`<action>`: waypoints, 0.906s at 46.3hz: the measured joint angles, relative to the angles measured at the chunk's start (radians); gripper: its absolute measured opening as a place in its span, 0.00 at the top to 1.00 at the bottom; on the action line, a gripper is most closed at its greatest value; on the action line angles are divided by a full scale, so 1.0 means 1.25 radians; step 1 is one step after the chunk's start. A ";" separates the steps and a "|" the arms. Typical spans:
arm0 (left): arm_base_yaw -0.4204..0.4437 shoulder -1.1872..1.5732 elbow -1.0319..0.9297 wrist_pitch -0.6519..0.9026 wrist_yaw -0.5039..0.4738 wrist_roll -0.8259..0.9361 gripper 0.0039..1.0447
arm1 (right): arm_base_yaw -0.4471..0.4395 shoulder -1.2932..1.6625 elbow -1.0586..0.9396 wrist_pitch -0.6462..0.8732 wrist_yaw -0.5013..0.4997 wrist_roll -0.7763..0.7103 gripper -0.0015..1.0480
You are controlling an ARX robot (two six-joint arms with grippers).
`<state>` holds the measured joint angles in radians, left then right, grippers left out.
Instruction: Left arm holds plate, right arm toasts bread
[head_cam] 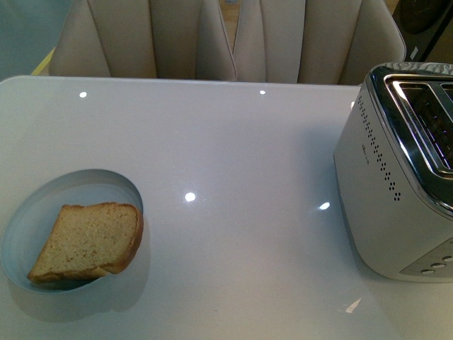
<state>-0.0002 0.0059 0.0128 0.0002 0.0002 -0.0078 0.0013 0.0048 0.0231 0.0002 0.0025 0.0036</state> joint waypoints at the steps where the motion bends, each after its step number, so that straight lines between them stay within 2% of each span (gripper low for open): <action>1: 0.000 0.000 0.000 0.000 0.000 0.000 0.07 | 0.000 0.000 0.000 0.000 0.000 0.000 0.08; 38: 0.000 0.001 0.001 0.000 0.001 0.000 0.07 | 0.000 0.000 0.000 0.000 0.000 0.000 0.08; 42: 0.016 0.100 0.078 -0.182 0.085 -0.021 0.07 | 0.000 0.000 0.000 0.000 0.000 0.000 0.08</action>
<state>0.0193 0.1310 0.1108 -0.2276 0.1070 -0.0338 0.0013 0.0048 0.0231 0.0002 0.0025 0.0036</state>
